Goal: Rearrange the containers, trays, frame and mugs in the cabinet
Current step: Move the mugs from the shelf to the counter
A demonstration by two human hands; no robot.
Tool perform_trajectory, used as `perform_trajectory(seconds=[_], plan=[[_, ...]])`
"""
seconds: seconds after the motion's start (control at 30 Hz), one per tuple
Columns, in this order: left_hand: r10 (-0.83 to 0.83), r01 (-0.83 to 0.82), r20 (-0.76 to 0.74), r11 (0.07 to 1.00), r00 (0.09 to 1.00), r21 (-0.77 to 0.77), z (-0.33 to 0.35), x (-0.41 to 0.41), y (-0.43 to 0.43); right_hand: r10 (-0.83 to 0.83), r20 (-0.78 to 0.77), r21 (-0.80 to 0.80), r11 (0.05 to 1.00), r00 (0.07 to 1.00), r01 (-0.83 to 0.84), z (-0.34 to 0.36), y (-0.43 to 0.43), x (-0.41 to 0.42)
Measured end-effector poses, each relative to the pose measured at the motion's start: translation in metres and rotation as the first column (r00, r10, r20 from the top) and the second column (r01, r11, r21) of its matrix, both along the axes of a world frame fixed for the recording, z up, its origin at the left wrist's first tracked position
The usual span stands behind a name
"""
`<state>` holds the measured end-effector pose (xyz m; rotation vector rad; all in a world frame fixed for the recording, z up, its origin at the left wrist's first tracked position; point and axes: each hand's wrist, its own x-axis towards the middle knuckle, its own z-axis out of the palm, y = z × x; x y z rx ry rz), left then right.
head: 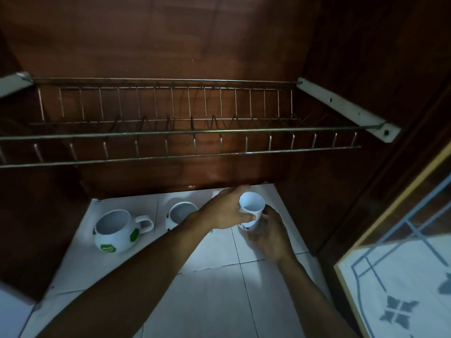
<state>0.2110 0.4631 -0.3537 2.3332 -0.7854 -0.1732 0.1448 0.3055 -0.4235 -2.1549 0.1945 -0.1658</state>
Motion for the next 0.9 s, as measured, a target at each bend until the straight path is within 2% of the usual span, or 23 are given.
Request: perform_trajectory(seconds=[0.03,0.07,0.1,0.2,0.27,0.3,0.4,0.43,0.5,0.63,0.77,0.9], plan=[[0.004,-0.004,0.014,1.000,1.000,-0.009,0.002,-0.004,0.002,-0.002,0.053,-0.051,0.999,0.999,0.005,0.003,0.001,-0.004],[0.008,-0.007,0.028,1.000,1.000,-0.015,0.003,-0.009,0.004,0.005,0.059,-0.022,1.000,0.998,-0.004,0.012,0.004,-0.010],[0.012,-0.012,0.037,1.000,0.999,-0.016,0.005,-0.013,0.006,0.024,0.127,-0.010,1.000,0.992,-0.023,0.013,0.003,-0.016],[0.015,-0.014,0.064,1.000,0.998,-0.013,0.009,-0.024,0.012,-0.001,0.190,0.194,0.980,0.982,-0.036,0.022,0.012,-0.032],[0.020,-0.018,0.074,1.000,0.997,-0.021,0.011,-0.034,0.017,0.020,0.165,0.205,0.977,0.986,-0.054,0.039,0.020,-0.046],[0.032,-0.030,0.069,0.999,0.997,-0.028,0.011,-0.039,0.019,0.025,0.155,0.141,0.989,0.988,-0.047,0.038,0.018,-0.047],[0.079,-0.079,0.068,0.997,0.995,-0.003,0.012,-0.055,0.026,0.011,0.098,0.123,0.992,0.995,-0.023,0.047,0.020,-0.063],[0.079,-0.079,0.072,0.997,0.994,-0.001,0.012,-0.060,0.029,-0.009,0.090,0.015,1.000,0.996,0.007,0.045,0.020,-0.067],[0.069,-0.069,0.089,0.998,0.994,-0.013,0.013,-0.071,0.033,-0.015,0.070,-0.051,0.999,0.997,0.018,0.049,0.021,-0.079],[0.058,-0.063,0.145,0.998,0.988,0.025,0.018,-0.096,0.044,0.019,0.097,-0.139,0.990,0.995,-0.006,0.062,0.030,-0.103],[0.037,-0.060,0.363,0.997,0.931,0.053,0.019,-0.126,0.058,0.136,0.148,-0.309,0.947,0.980,-0.085,0.071,0.037,-0.132],[0.010,-0.055,0.594,0.997,0.804,0.057,0.015,-0.162,0.073,0.181,0.104,-0.504,0.857,0.978,-0.105,0.083,0.048,-0.167]])
